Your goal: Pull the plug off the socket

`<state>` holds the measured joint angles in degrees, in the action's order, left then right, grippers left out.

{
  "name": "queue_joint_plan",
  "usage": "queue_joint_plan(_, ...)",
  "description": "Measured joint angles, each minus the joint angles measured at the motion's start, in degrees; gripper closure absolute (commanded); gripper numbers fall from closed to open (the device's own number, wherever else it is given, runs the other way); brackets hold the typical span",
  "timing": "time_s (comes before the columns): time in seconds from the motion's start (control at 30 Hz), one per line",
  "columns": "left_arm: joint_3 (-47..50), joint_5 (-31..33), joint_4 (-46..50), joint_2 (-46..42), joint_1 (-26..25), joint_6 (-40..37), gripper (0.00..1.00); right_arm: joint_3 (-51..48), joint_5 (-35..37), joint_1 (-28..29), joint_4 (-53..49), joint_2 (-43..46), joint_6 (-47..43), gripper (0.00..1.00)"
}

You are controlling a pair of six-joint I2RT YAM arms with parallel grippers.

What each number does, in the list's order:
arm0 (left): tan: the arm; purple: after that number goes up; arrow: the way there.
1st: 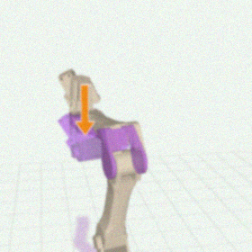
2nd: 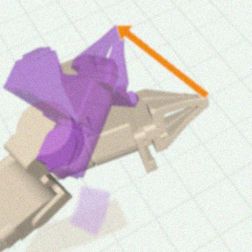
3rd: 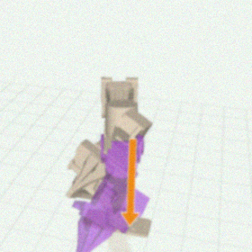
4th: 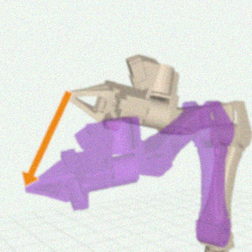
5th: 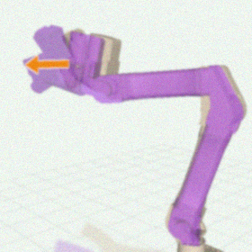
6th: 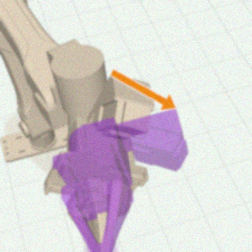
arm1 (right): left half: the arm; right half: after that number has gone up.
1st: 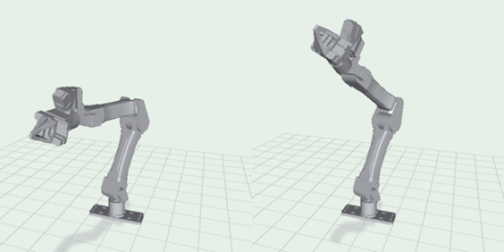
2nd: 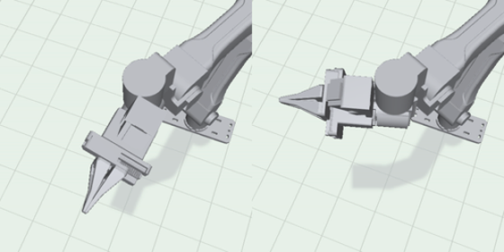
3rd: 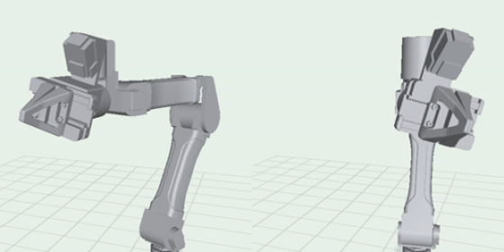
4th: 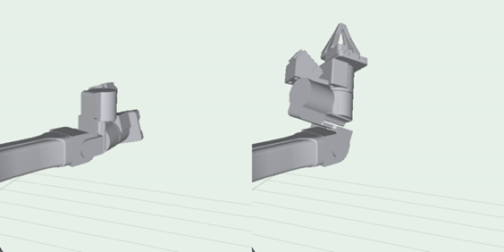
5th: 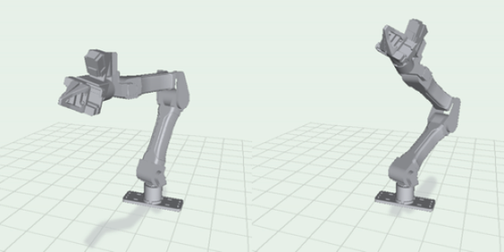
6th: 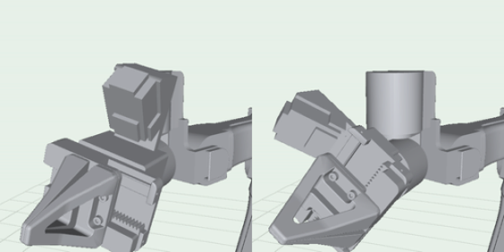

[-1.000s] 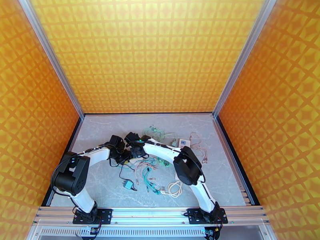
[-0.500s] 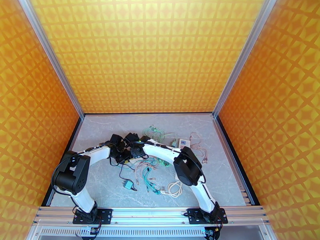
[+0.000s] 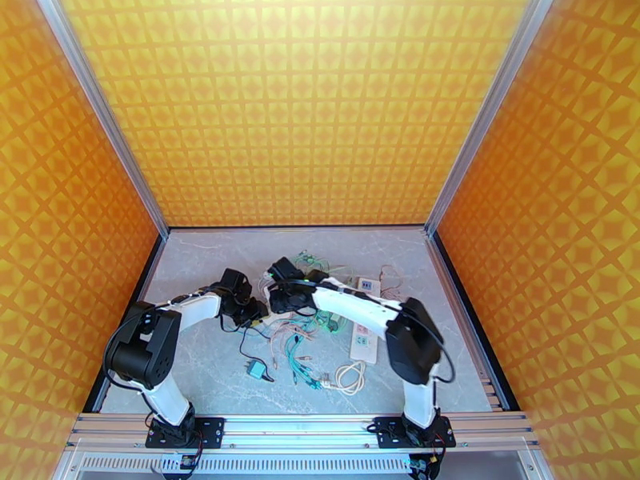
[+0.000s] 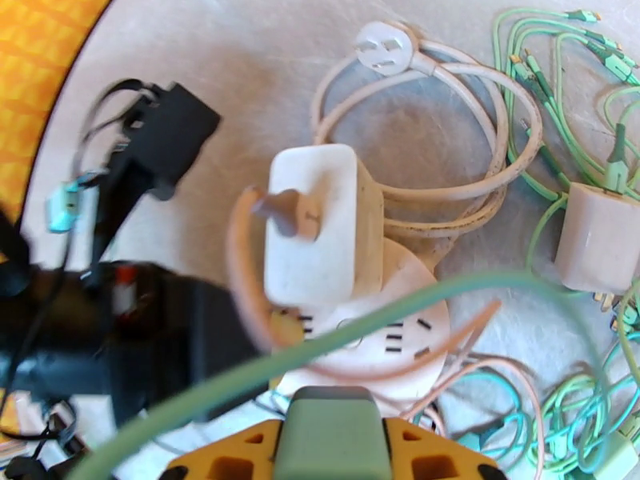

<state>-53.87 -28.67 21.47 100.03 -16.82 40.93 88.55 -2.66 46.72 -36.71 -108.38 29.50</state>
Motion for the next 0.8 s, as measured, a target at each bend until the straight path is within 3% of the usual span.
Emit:
queue_joint_plan(0.13, 0.37, -0.04, 0.26, -0.81, 1.84, -0.09, 0.77, -2.21, -1.79, -0.85, 2.58, 2.32, 0.02, 0.84)
queue_joint_plan(0.4, 1.4, 1.11, 2.78, -2.84, 10.16, -1.99, 0.77, -7.5, -7.13, -4.42, 8.76, 7.43, 2.43, 0.81)
queue_joint_plan(0.8, 1.42, 3.98, 6.51, -4.74, 15.1, -3.85, 0.77, -11.32, -10.23, -10.82, 14.53, 11.26, 6.1, 0.8)
